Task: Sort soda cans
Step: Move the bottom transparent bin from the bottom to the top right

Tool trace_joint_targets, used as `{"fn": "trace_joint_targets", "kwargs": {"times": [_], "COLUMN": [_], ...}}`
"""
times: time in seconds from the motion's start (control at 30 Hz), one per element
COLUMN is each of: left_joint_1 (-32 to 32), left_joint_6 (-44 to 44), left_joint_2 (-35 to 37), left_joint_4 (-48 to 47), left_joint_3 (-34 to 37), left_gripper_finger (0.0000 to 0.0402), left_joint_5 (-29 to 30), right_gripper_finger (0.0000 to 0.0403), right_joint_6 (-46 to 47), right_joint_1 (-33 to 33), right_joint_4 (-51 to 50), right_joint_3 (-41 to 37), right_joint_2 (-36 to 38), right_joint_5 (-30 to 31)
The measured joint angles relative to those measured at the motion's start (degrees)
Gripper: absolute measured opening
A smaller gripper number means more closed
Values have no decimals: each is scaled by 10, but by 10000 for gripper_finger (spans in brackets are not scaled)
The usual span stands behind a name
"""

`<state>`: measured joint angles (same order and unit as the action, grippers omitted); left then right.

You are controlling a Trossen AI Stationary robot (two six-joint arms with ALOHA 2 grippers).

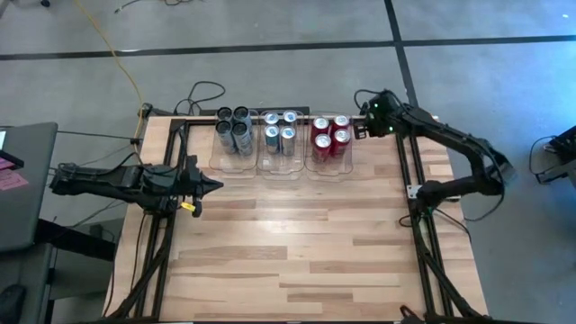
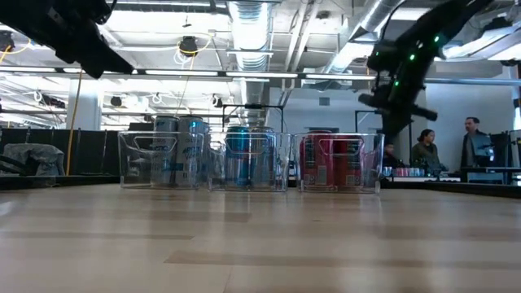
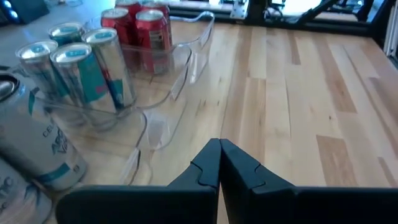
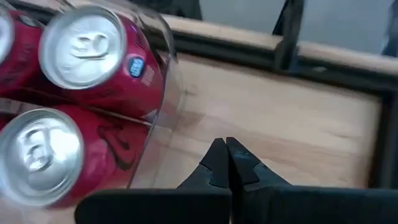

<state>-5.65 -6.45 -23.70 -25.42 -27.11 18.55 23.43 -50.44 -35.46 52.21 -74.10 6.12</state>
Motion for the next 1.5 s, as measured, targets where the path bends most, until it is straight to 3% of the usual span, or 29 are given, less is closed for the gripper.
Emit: {"fn": "trace_joint_targets", "kwargs": {"times": [0.1,0.3,0.53,0.93,1.23,1.5], "left_joint_1": [0,0,0,0,0,0], "left_joint_6": [-2,3,3,1,-9,-5], "left_joint_2": [0,0,0,0,0,36], "left_joint_4": [-8,-5,-10,-10,-12,-27], "left_joint_3": [0,0,0,0,0,0], "left_gripper_finger": [0,0,0,0,0,0], "left_joint_5": [0,2,2,7,6,8], "right_gripper_finger": [0,0,0,0,0,0], "right_joint_6": [-9,-10,-10,-37,-42,-49], "right_joint_1": [-15,-15,-45,-49,-49,-60], "right_joint_4": [28,98,157,217,215,172], "right_joint_3": [0,0,0,0,0,0], "right_joint_2": [-40,-110,-139,-142,-140,-63], "right_joint_5": [-40,-50,-98,-145,-148,-140]}}
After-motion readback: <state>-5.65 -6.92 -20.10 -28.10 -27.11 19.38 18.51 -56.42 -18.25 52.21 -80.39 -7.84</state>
